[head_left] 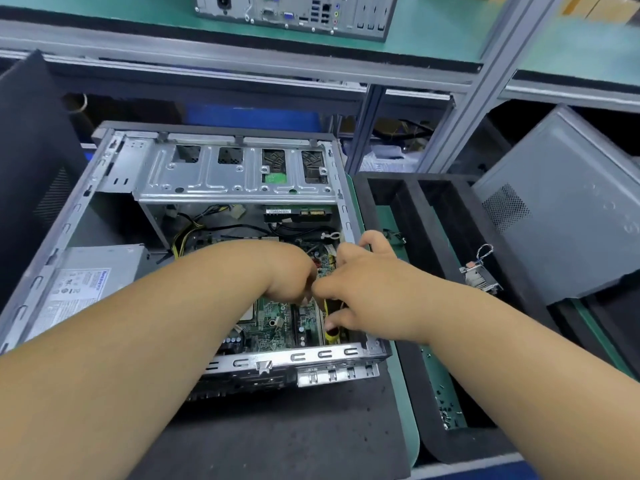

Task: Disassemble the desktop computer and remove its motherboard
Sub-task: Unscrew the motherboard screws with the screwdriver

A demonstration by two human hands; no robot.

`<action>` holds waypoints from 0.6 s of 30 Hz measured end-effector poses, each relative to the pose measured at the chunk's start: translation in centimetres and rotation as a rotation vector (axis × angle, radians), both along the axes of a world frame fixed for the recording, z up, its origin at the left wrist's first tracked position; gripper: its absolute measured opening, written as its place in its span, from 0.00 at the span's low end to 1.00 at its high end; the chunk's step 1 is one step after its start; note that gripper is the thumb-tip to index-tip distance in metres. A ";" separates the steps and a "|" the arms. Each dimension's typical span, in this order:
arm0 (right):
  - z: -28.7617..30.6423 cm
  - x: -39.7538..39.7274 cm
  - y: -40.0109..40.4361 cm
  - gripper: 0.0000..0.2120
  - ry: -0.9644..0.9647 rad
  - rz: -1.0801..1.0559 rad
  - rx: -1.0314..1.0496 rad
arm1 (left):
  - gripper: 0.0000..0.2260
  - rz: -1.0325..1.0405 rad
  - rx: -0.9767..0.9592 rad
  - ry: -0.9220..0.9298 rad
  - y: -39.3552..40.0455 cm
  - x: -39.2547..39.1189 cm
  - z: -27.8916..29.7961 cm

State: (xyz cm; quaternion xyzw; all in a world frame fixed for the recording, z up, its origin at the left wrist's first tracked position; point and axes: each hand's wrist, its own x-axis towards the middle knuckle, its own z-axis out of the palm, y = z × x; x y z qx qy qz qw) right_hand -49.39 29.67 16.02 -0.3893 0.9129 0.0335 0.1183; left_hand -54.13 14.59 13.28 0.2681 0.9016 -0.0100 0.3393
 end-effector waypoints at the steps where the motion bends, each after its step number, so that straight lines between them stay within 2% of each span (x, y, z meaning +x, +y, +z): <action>1: -0.2 -0.1 0.0 0.11 -0.005 -0.007 -0.015 | 0.12 0.012 0.015 -0.005 -0.2 -0.1 -0.5; 3: -0.5 -0.2 -0.1 0.09 -0.022 -0.016 -0.038 | 0.10 0.016 0.028 -0.047 -0.5 -0.2 -1.4; 5: -0.7 -0.3 -0.1 0.08 -0.039 -0.018 -0.062 | 0.04 -0.001 0.025 -0.084 -0.7 -0.3 -2.3; 9: -1.1 -0.6 -0.1 0.06 0.001 0.002 -0.071 | 0.12 0.001 0.087 -0.135 -0.8 -0.7 -3.0; 13: -1.4 -1.2 -0.6 0.15 -0.014 0.007 -0.002 | 0.13 -0.024 0.102 -0.170 -0.9 -1.0 -3.2; 16: -1.5 -1.4 -0.7 0.08 -0.033 0.014 -0.006 | 0.06 -0.031 0.117 -0.203 -1.0 -1.2 -3.1; 18: -1.4 -1.4 -0.7 0.06 -0.046 0.019 -0.001 | 0.05 -0.018 0.116 -0.217 -1.0 -1.2 -3.1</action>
